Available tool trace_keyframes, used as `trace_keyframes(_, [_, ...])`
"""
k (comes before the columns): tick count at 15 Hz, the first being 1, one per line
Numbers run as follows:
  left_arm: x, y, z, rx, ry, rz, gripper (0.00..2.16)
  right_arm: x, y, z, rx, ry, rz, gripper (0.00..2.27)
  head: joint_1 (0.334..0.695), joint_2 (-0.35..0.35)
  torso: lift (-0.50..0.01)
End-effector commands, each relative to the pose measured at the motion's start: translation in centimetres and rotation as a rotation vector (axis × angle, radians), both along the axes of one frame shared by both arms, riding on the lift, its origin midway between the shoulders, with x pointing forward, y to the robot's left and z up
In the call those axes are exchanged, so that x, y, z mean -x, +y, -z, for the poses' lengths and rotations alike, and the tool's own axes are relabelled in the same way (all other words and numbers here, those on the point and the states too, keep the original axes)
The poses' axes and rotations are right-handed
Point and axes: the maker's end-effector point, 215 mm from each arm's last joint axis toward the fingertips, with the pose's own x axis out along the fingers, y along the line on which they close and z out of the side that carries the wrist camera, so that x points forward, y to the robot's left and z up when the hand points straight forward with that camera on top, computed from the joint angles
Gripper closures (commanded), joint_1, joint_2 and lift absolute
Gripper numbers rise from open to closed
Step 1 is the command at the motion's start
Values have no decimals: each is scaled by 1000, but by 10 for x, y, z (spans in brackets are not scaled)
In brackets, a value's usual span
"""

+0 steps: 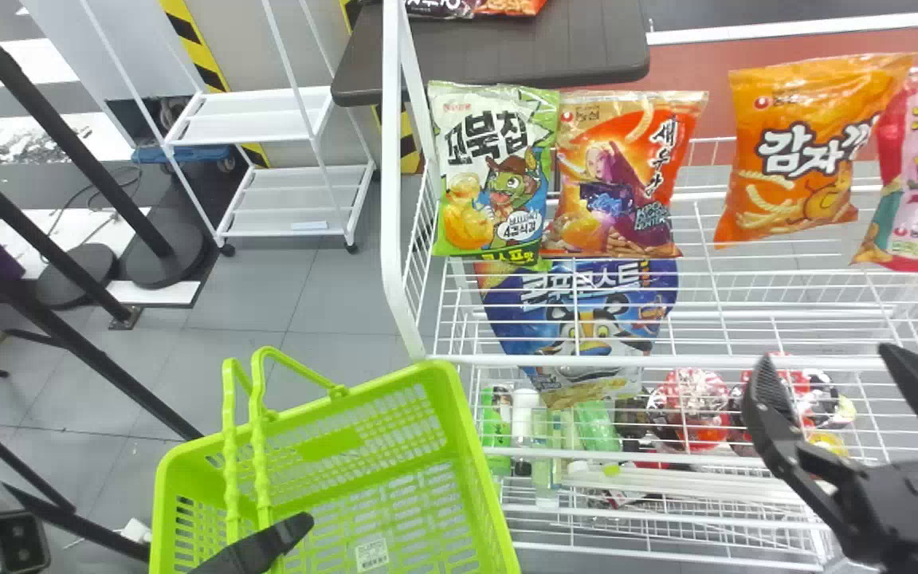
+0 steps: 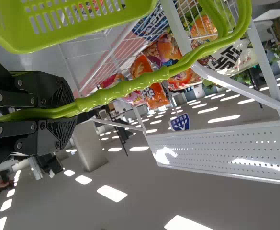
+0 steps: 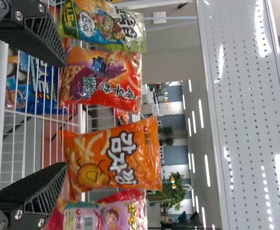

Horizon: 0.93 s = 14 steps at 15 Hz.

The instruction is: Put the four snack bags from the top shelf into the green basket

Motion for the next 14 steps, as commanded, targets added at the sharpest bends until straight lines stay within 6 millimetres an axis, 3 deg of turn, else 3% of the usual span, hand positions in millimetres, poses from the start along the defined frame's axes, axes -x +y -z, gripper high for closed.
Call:
trace_keyframes(1, [1, 0, -1, 10, -3, 1, 2145, -29, 34, 6, -11, 55, -60, 73, 695, 243, 0])
trace_keyframes(6, [4, 1, 1, 9, 5, -4, 2145, -100, 114, 3, -19, 98, -198, 73, 695, 342, 0])
trace_keyframes(9, [6, 2, 4, 5, 3, -6, 2145, -135, 158, 0, -49, 99, -269, 73, 695, 350, 0])
trace_keyframes(12, [6, 2, 5, 6, 4, -6, 2145, -170, 182, -1, -41, 90, -300, 70, 695, 350, 0])
trace_keyframes(14, [7, 2, 6, 5, 3, -7, 2145, -181, 202, 1, -63, 106, -348, 70, 695, 350, 0])
